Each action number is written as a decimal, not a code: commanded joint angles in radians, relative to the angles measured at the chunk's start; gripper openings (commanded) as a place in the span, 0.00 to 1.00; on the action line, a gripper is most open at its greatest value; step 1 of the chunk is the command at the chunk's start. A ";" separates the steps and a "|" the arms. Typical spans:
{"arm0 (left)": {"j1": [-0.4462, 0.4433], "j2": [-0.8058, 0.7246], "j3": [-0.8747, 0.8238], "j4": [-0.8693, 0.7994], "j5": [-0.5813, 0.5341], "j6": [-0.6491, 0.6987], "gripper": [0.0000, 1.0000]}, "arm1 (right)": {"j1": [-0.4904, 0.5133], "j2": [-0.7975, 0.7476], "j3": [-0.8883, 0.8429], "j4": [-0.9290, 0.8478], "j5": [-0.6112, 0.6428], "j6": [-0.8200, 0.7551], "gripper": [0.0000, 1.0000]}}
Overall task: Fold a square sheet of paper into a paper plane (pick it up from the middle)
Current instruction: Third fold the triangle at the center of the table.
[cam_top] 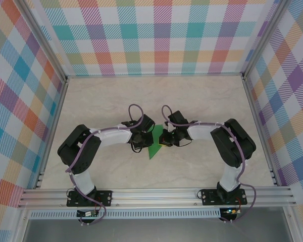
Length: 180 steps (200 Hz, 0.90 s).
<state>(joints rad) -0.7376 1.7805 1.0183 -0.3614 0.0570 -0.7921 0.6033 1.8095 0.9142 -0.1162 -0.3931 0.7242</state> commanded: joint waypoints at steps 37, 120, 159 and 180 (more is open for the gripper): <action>-0.004 0.092 -0.063 -0.152 -0.092 0.004 0.00 | -0.132 -0.065 -0.101 -0.052 0.086 0.017 0.00; 0.004 0.072 0.010 -0.120 -0.123 0.294 0.00 | -0.035 -0.145 -0.040 0.017 -0.069 0.023 0.00; 0.012 0.064 0.015 -0.095 -0.080 0.350 0.00 | -0.017 -0.026 0.029 0.038 -0.100 0.032 0.00; 0.011 0.047 0.001 -0.070 -0.063 0.353 0.00 | -0.017 0.015 0.049 0.023 -0.093 0.024 0.00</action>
<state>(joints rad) -0.7429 1.8000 1.0576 -0.3912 0.0170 -0.4915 0.5900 1.7866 0.9268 -0.0971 -0.4622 0.7506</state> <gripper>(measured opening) 0.040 0.044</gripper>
